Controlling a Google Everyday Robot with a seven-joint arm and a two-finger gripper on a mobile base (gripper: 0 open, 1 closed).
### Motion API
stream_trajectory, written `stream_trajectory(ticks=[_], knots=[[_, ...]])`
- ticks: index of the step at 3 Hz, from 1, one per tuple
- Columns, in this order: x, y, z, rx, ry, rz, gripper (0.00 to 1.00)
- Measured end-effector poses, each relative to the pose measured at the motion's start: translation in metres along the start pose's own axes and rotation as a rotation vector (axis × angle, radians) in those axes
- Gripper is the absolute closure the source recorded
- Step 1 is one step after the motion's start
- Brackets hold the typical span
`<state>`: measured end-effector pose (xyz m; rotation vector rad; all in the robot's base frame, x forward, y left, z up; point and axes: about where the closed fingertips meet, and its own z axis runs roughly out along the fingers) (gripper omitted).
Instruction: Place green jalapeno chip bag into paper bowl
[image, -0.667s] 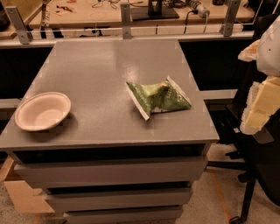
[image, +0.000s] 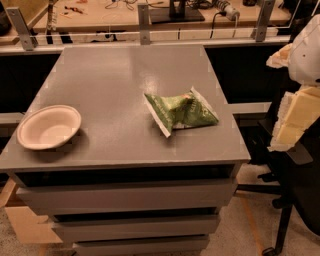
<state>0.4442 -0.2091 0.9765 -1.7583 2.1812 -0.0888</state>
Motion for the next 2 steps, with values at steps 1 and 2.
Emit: stream_trajectory(ticks=[1,2], knots=[[-0.038,-0.018,0.025,-0.032,-0.067,-0.148,0.0],[-0.078,-0.033,0.058,-0.09,-0.128,-0.295,0.0]])
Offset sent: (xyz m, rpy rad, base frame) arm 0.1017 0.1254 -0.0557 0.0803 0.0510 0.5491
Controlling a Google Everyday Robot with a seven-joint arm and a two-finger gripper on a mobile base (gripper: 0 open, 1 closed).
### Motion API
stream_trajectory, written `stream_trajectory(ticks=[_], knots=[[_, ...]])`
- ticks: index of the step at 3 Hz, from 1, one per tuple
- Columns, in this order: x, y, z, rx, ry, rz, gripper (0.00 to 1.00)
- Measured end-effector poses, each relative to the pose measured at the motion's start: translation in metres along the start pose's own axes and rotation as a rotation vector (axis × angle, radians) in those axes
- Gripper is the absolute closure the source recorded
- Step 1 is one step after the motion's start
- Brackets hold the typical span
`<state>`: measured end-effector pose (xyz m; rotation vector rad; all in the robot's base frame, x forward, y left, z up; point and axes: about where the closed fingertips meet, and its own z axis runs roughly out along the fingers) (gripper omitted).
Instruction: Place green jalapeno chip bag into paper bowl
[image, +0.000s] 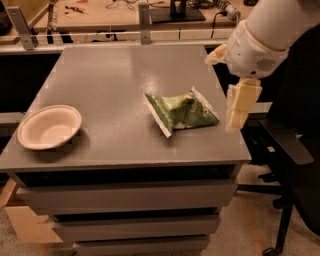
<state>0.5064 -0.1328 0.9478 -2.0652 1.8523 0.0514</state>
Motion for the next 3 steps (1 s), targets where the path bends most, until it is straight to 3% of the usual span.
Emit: stream_trajectory(ticks=[1,2,3], knots=[[-0.028,-0.019,0.041,-0.076,-0.041,-0.105,0.0],[-0.047,-0.031,0.078,-0.121,-0.034,-0.17,0.0],[-0.053,-0.036,0.106,-0.14,0.015,-0.201,0.0]])
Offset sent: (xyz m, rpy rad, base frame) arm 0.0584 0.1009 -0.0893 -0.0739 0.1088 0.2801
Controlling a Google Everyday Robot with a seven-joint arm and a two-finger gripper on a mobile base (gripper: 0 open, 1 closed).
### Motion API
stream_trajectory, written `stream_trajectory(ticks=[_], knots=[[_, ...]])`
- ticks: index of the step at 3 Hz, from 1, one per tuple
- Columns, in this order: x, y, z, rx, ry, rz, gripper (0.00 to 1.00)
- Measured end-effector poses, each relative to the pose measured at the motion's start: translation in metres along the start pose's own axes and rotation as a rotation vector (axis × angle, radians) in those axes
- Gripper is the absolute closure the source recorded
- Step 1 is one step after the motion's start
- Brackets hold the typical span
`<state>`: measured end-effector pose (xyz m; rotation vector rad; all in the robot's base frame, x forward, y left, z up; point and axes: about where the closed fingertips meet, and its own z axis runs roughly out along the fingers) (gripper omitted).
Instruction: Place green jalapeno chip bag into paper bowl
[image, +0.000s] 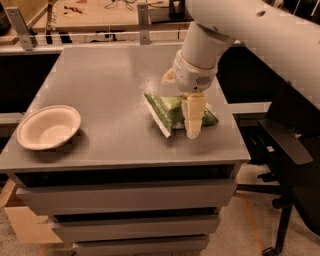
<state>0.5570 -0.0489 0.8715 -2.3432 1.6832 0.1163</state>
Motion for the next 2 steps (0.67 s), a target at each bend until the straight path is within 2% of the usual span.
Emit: stream_trajectory(ticks=[1,2], knots=[[-0.0027,-0.0023,0.0196,-0.02,0.018,-0.019,0.17],[-0.006,-0.0052,0.0211,-0.015,0.012,-0.033,0.41]])
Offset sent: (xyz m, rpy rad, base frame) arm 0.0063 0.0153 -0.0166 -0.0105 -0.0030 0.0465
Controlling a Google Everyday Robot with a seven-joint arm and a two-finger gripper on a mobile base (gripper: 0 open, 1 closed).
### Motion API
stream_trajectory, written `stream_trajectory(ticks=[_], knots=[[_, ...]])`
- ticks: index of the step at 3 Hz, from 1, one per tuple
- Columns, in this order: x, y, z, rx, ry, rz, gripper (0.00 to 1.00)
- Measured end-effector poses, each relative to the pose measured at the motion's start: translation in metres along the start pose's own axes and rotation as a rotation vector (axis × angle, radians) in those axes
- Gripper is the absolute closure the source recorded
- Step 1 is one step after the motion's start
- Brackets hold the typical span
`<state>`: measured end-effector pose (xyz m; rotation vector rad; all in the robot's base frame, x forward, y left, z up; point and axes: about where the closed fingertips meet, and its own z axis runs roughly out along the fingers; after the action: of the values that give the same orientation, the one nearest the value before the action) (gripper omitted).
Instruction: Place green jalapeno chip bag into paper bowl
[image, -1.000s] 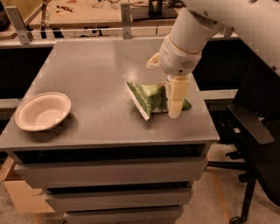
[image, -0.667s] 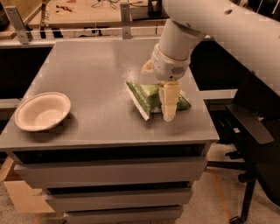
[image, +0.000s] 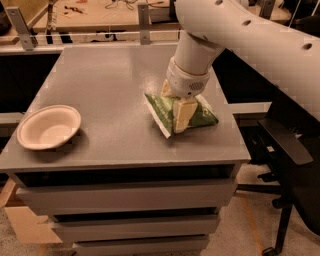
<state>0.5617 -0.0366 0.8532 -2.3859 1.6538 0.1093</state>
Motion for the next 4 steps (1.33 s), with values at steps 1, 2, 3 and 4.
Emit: stream_trajectory(ticks=[1,2,3,4], knots=[[-0.002,-0.003,-0.023,0.056,-0.027,-0.008,0.64],[-0.004,-0.007,-0.066,0.157,-0.059,-0.016,0.87],[-0.005,-0.003,-0.107,0.243,-0.076,-0.02,1.0],[-0.007,-0.004,-0.109,0.248,-0.076,-0.025,1.0]])
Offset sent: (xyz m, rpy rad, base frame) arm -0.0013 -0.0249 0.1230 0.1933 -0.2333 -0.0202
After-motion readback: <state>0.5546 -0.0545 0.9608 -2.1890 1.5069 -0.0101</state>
